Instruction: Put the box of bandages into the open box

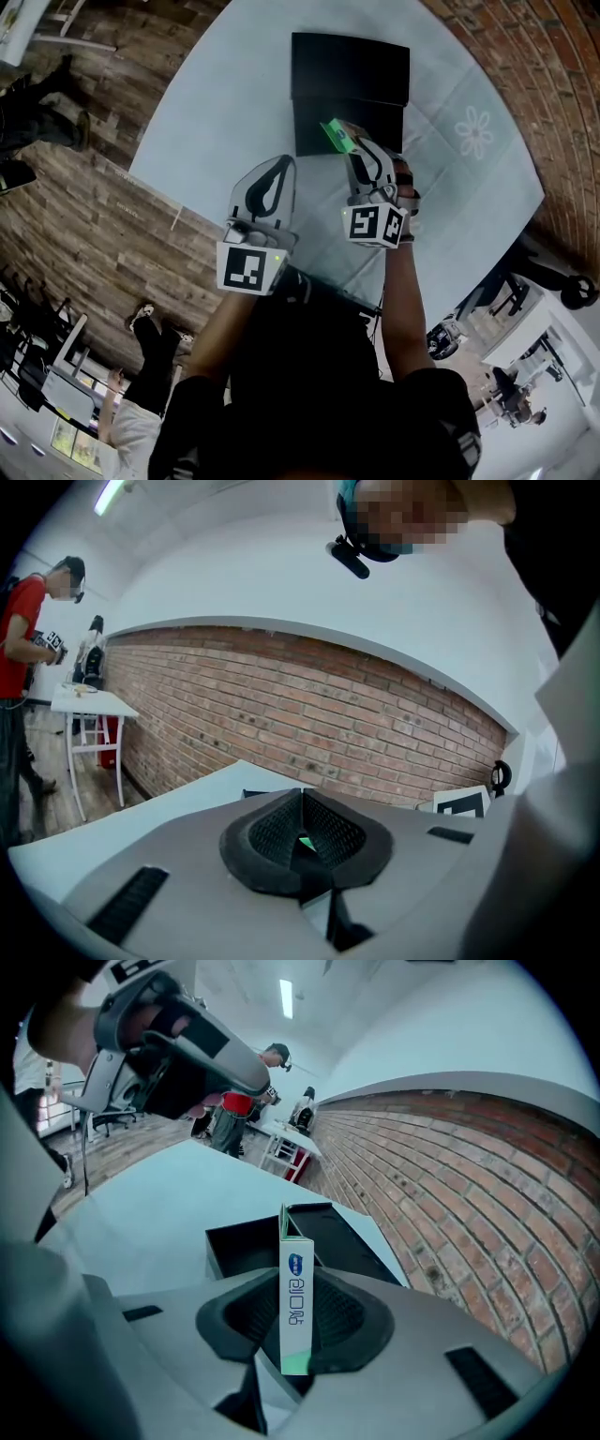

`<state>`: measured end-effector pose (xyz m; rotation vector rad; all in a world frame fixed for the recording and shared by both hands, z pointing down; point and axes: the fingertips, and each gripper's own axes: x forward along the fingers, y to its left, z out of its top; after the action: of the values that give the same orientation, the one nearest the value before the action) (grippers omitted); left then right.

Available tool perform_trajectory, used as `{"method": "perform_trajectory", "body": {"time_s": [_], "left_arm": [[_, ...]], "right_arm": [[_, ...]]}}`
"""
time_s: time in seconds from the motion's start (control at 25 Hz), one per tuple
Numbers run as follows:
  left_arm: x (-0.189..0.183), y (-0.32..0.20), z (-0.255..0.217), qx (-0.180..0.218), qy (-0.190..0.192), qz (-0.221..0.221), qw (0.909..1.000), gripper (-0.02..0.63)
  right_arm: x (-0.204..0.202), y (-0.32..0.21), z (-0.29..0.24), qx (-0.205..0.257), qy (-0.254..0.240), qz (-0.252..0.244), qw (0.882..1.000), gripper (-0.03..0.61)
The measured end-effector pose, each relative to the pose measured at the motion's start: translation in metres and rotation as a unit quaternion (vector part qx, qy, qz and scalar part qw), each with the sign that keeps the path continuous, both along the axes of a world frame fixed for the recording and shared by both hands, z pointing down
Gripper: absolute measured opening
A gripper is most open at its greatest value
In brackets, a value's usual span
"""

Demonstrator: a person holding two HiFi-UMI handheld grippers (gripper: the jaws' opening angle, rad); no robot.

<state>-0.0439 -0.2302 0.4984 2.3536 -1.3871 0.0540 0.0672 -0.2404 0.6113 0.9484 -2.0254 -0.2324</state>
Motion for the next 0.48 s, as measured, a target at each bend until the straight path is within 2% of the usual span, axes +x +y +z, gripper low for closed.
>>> {"method": "perform_trajectory", "body": {"time_s": [0.24,0.48], "left_arm": [[-0.002,-0.002,0.005,-0.006,0.003,0.002,1.0,0.037],[0.001,-0.004,0.011,-0.01,0.007,0.009,0.9999,0.037]], "right_arm": [[0.001,-0.005,0.022,-0.006,0.053,-0.025,0.998,0.104],[0.0,-0.011,0.042,-0.023,0.075,-0.047,0.996,0.104]]}}
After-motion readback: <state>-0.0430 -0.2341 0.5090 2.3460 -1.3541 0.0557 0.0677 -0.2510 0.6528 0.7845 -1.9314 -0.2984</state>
